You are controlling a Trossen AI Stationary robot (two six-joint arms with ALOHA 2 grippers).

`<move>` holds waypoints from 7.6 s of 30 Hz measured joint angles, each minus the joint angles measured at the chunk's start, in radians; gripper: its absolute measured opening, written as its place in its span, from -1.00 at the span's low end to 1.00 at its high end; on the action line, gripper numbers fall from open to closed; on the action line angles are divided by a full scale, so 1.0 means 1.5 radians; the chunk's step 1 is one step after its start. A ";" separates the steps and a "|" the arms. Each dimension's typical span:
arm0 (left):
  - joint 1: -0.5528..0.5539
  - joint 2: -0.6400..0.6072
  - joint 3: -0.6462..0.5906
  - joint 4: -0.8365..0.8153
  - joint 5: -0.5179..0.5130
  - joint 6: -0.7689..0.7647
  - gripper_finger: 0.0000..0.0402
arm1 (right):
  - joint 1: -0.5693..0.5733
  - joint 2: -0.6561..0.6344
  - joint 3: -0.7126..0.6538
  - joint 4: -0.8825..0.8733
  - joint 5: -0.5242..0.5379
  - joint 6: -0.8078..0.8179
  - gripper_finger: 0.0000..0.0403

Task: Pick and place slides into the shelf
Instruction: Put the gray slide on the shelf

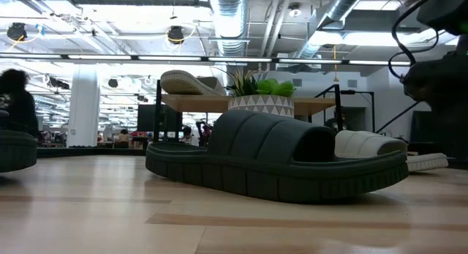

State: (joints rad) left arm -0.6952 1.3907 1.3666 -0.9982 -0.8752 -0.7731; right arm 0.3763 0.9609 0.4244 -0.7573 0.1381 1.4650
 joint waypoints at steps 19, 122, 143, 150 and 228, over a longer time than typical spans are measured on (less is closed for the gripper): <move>0.000 0.000 0.000 -0.012 0.005 0.000 0.11 | -0.084 0.018 0.000 0.007 0.053 -0.054 0.18; 0.054 0.001 -0.001 0.096 0.107 -0.070 0.11 | 0.329 0.111 0.452 -0.540 0.018 -0.176 -1.00; 0.159 0.001 -0.001 0.351 0.398 0.067 0.11 | 0.198 0.223 0.662 -0.543 0.166 -0.732 -1.00; 0.244 0.001 -0.001 0.448 0.611 0.060 0.11 | 0.126 0.262 0.746 -0.541 0.191 -0.924 -1.00; 0.209 0.396 0.570 0.119 0.110 1.065 -0.24 | -0.112 0.427 1.033 -0.543 0.083 -1.169 -1.00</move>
State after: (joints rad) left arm -0.3817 1.9842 2.2215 -0.8201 -0.7107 0.8248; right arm 0.2081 1.6017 1.9734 -1.5715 0.2626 -0.2892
